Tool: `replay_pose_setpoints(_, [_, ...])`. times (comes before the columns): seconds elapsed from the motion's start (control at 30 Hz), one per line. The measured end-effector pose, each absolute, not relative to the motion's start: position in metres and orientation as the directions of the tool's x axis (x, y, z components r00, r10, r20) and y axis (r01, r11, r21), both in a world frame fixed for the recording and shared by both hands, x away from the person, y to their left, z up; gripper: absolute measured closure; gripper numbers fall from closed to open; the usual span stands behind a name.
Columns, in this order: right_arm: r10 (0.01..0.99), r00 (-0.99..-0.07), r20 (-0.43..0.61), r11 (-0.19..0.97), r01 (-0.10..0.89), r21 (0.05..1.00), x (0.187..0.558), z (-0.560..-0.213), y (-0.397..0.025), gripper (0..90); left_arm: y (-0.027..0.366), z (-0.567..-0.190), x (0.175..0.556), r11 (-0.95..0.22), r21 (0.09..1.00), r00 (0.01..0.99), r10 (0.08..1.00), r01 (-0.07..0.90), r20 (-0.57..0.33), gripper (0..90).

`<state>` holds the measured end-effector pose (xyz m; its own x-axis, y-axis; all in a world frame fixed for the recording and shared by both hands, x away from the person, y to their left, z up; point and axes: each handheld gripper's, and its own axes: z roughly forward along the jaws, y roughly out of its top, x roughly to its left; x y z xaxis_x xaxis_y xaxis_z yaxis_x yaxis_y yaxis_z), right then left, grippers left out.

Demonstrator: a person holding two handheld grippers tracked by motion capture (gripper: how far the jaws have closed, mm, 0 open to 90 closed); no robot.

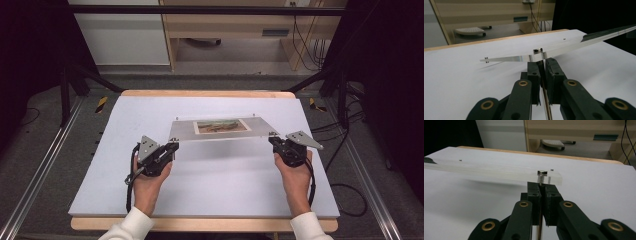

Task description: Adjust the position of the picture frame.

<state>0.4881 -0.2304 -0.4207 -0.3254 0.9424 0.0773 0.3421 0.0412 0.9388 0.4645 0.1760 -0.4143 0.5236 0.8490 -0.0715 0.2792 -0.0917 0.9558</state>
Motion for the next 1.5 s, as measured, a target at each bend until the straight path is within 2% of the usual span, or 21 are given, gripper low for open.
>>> replay_pose_setpoints(0.57, [0.945,-0.321,0.059,0.057,0.340,0.939,0.476,-0.414,-0.214,84.8,0.193,-0.412,0.465,-0.085,0.958,0.521,0.851,0.273,-0.073,81.8])
replay_pose_setpoints(0.9, [0.951,-0.306,0.048,0.059,0.330,0.942,0.457,-0.415,-0.204,84.4,0.202,-0.414,0.459,-0.091,0.955,0.525,0.848,0.282,-0.075,81.8])
replay_pose_setpoints(1.3, [0.948,-0.318,0.030,0.089,0.352,0.932,0.438,-0.431,-0.199,84.1,0.209,-0.434,0.447,-0.118,0.938,0.544,0.835,0.325,-0.083,82.1])
replay_pose_setpoints(1.5, [0.942,-0.327,0.074,0.070,0.407,0.911,0.428,-0.447,-0.200,84.8,0.209,-0.449,0.440,-0.163,0.912,0.547,0.833,0.377,-0.078,82.7])
